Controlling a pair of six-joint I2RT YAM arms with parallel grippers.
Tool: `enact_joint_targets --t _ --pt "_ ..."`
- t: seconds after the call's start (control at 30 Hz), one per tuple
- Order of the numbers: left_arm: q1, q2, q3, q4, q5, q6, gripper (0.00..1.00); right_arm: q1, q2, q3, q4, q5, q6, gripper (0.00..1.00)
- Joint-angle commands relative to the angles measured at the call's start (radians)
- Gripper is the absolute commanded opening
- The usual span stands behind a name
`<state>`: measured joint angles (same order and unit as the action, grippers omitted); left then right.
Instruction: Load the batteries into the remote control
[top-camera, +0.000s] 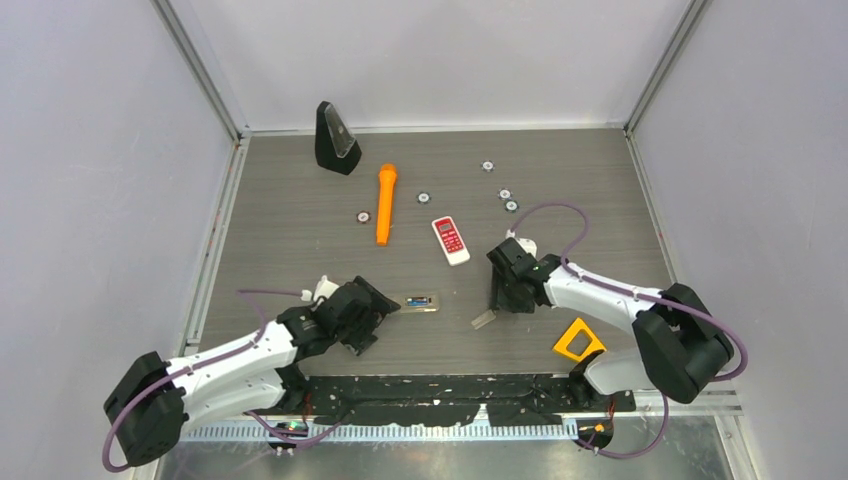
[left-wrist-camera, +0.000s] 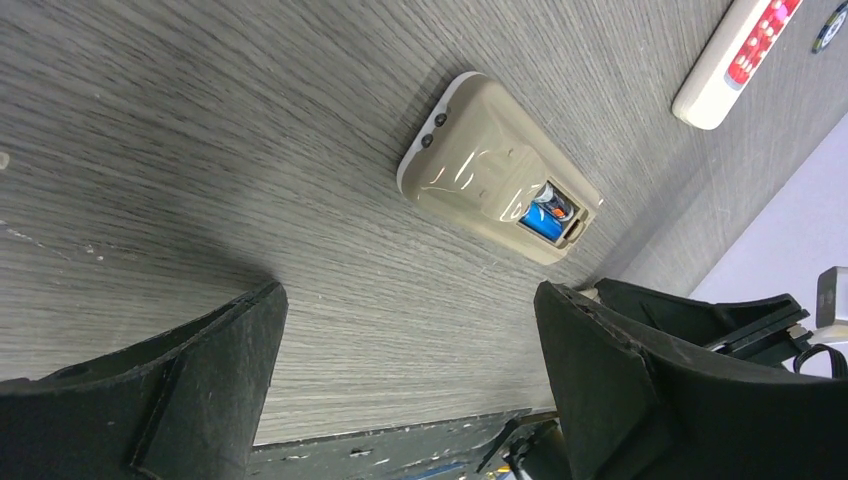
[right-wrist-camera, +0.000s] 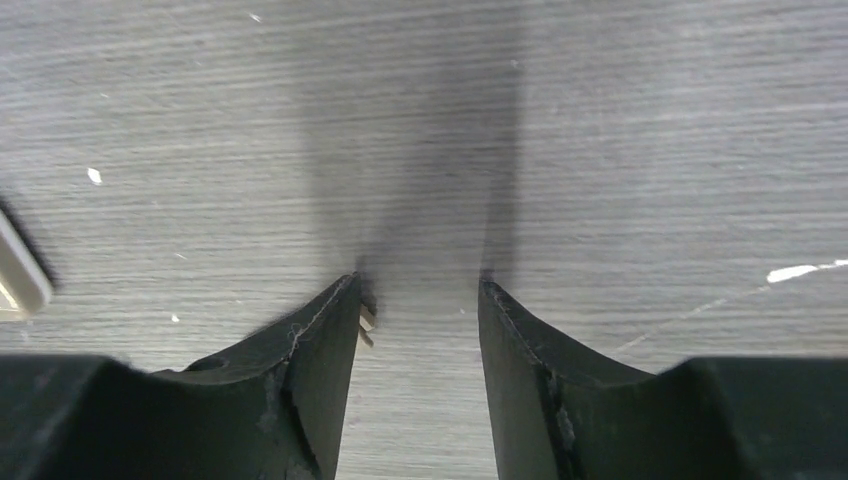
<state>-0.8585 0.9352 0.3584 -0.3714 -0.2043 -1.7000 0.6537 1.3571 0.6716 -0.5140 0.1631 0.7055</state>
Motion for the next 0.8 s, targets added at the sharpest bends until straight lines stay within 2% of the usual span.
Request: enact_joint_targets --t 0.0,0.17,0.27,0.37,0.43,0.6,0.63,0.77 --pt "-0.004 -0.014 -0.047 -0.102 -0.085 0.084 0.98 0.018 -0.018 -0.015 -0.103 0.048 -0.033 0.51" --pt "-0.004 -0.049 -0.083 -0.023 -0.093 0.092 0.98 0.044 -0.025 -0.012 -0.132 0.033 -0.047 0.44" --pt "-0.004 -0.068 -0.104 0.014 -0.093 0.101 0.97 0.056 -0.070 -0.016 -0.152 0.004 -0.030 0.33" --pt "-0.004 -0.099 -0.119 0.045 -0.101 0.118 0.97 0.057 -0.131 -0.018 -0.161 -0.014 -0.015 0.31" --pt "-0.004 -0.124 -0.128 0.058 -0.110 0.128 0.96 0.056 -0.158 -0.011 -0.167 -0.026 -0.016 0.34" --pt "-0.004 -0.195 -0.158 0.103 -0.133 0.161 0.96 0.057 -0.191 0.007 -0.130 -0.090 -0.133 0.54" --pt "-0.004 -0.212 -0.165 0.116 -0.138 0.174 0.96 0.057 -0.186 0.021 -0.124 -0.103 -0.198 0.58" --pt "-0.004 -0.293 -0.170 0.144 -0.162 0.258 0.96 0.056 -0.140 0.098 -0.133 -0.202 -0.468 0.61"
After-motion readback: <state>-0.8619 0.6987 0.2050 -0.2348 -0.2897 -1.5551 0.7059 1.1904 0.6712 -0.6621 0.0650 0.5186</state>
